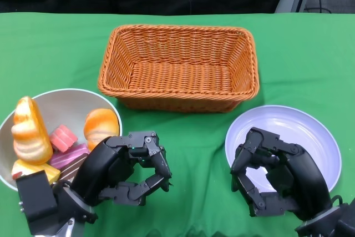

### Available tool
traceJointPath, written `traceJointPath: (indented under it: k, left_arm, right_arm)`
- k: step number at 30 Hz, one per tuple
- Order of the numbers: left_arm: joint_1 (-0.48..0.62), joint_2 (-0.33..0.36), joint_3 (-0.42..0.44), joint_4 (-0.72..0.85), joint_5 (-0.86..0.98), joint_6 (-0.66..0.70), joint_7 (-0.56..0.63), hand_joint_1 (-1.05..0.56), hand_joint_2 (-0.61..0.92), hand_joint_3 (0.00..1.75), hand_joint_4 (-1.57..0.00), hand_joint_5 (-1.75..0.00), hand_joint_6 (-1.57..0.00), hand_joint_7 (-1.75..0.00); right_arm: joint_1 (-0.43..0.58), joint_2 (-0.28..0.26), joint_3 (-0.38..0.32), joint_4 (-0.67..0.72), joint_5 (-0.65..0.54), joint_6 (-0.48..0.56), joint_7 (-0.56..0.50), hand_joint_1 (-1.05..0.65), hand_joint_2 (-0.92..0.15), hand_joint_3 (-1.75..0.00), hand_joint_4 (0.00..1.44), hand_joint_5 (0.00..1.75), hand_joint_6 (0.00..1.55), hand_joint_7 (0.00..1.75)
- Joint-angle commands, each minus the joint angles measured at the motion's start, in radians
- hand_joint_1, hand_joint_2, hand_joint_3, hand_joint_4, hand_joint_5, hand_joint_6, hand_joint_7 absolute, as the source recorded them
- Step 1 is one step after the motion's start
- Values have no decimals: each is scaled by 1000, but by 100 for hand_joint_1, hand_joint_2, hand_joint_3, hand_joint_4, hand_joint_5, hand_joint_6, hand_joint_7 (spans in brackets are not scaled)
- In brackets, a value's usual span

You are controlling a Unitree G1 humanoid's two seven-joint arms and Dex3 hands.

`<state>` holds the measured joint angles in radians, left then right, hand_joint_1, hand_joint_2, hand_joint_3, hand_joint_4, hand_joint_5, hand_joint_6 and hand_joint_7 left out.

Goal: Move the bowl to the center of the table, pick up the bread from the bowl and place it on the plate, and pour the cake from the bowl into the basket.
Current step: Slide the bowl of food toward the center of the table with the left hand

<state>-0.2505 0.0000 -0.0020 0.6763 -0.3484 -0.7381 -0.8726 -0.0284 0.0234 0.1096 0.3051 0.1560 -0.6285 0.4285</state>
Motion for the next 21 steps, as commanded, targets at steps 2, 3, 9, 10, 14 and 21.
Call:
traceJointPath:
  k: [2,3,9,10,14,21]
  left_arm:
    - [-9,9,7,17,5,-17,-11,-12,71,77,-72,-156,-79,-121]
    - [-11,9,7,20,5,-19,-13,-12,70,77,-72,-156,-79,-121]
    - [-12,9,8,22,7,-21,-13,-13,70,78,-72,-156,-79,-121]
    - [-13,8,8,23,7,-22,-14,-13,69,79,-72,-156,-79,-121]
    - [-14,7,9,26,3,-22,-18,-13,68,79,-72,-156,-79,-121]
    - [-12,9,10,24,7,-24,-15,-16,70,75,-72,-156,-79,-121]
  right_arm:
    - [7,-6,-5,-8,-1,0,-10,-5,-45,-123,76,169,65,143]
    - [7,-6,-5,-7,-3,-1,-12,-5,-45,-122,76,169,65,143]
    - [3,-8,-4,-2,3,-4,-7,-5,-45,-123,76,170,65,143]
    - [1,-8,-5,1,7,-5,-4,-6,-45,-123,76,170,65,144]
    - [-2,-6,-7,8,8,-10,-2,-7,-45,-123,76,170,65,144]
    - [1,-5,-5,-1,2,-4,-7,-6,-44,-123,76,170,65,144]
